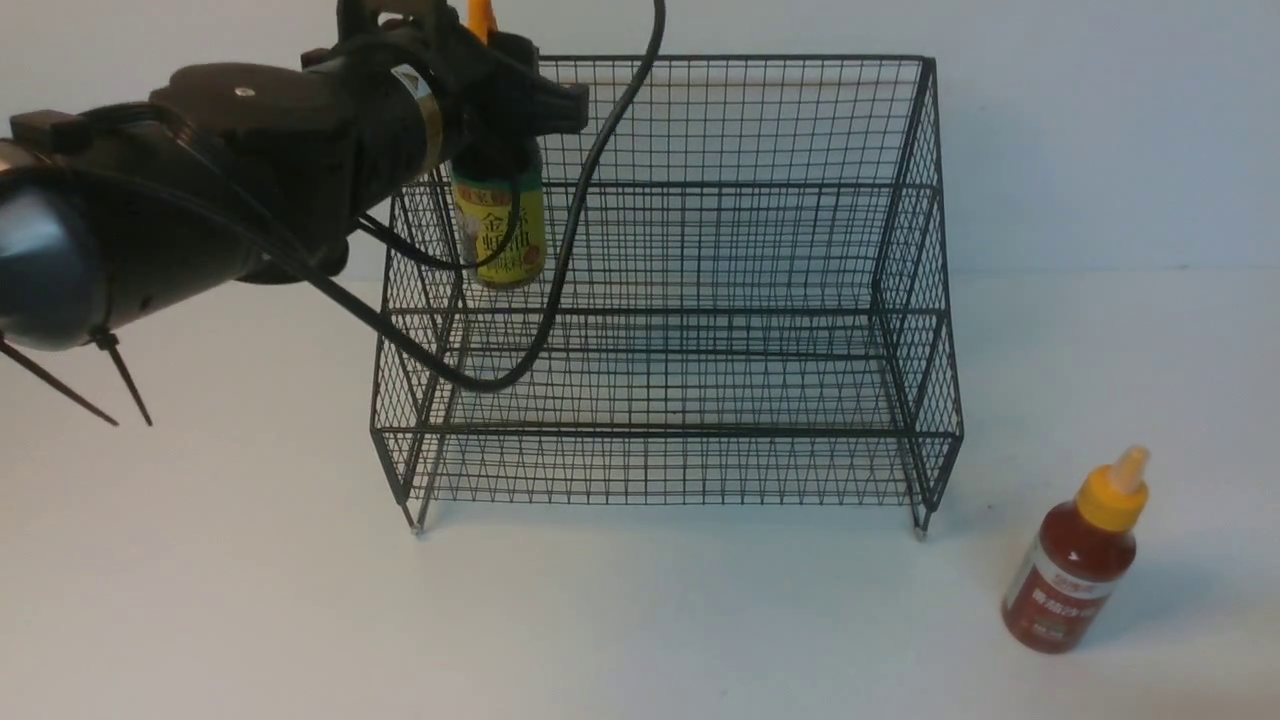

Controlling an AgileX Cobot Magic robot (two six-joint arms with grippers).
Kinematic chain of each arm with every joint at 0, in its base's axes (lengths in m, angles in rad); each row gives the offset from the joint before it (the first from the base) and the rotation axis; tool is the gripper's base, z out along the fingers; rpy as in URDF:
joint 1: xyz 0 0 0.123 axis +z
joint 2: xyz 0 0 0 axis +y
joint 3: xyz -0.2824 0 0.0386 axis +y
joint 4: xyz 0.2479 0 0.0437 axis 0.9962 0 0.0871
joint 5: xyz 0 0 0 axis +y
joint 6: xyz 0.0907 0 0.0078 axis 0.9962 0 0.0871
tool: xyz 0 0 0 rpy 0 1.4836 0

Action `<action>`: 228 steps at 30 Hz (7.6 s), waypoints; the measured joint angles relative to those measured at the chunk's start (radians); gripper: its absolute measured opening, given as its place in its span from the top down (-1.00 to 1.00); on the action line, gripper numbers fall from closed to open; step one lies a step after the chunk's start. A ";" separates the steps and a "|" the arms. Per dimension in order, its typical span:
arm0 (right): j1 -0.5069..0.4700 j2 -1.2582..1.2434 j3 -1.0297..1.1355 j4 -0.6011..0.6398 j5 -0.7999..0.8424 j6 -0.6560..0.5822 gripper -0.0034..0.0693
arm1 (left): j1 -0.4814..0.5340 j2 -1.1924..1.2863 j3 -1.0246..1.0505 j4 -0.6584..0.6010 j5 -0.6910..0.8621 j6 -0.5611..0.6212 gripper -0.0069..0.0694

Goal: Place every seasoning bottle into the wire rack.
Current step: Use the left arm to put the condiment bottle back on the shelf, then use the right arm to grab the condiment bottle closest to it

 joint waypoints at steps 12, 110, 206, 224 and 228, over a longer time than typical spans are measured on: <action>0.000 0.000 0.000 0.000 0.000 0.000 0.95 | -0.004 -0.293 0.281 0.017 0.013 -0.005 0.09; 0.000 0.000 0.000 0.000 -0.001 0.000 0.95 | -0.060 -0.302 0.491 -1.645 -0.445 1.782 0.09; 0.000 0.000 0.000 0.000 -0.001 0.004 0.95 | -0.016 -1.047 0.552 -1.798 0.079 1.883 0.83; 0.000 0.000 0.000 0.000 -0.001 0.005 0.95 | 0.063 -1.463 0.686 -1.730 0.424 1.893 0.83; 0.000 0.000 0.000 0.000 -0.001 0.000 0.95 | 0.194 -1.591 0.920 -1.741 0.334 1.904 0.83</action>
